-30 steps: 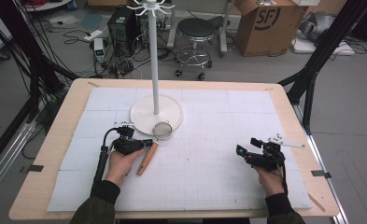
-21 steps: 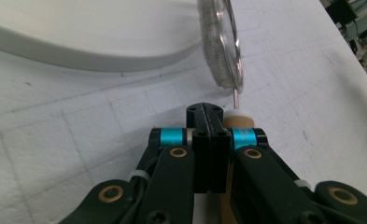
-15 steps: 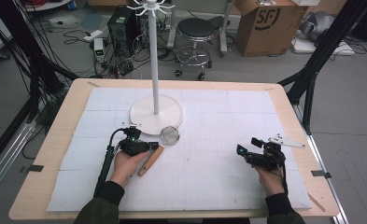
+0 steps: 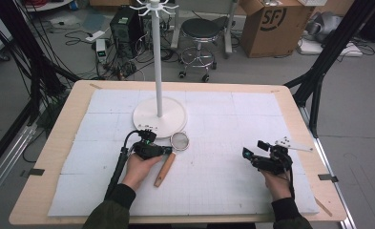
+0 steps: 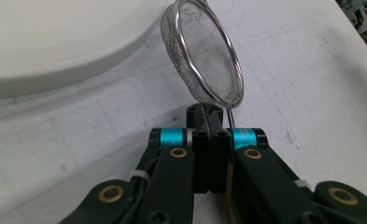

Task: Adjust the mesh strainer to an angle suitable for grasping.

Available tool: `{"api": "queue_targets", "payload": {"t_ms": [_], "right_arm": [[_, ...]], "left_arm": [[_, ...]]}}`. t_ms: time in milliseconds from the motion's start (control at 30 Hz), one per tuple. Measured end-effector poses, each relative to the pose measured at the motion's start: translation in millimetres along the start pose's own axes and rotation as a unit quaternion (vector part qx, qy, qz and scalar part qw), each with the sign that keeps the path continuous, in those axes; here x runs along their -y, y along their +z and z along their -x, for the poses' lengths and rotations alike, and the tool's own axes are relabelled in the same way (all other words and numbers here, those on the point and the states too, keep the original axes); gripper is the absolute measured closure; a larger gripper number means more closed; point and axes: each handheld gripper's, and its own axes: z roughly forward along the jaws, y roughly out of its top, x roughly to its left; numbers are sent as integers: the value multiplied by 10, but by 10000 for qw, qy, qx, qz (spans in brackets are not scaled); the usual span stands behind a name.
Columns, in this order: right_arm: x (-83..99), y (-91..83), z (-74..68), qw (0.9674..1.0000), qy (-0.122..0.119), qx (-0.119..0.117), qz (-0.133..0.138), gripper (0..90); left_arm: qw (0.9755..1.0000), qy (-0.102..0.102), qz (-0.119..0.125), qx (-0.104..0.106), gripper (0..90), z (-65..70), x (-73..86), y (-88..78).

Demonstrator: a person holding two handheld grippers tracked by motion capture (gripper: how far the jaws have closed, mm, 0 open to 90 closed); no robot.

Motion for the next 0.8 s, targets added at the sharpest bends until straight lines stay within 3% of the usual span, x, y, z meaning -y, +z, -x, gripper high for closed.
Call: {"api": "queue_targets", "payload": {"t_ms": [367,800], "right_arm": [[-1,-13,6,10000,5,-5,16,156],[14,-81,31,10000,13,61,53,156]], "left_arm": [[9981,424,-339,274,900,261,-56,240],[9973,482,-382,399,900,397,-80,383]]}}
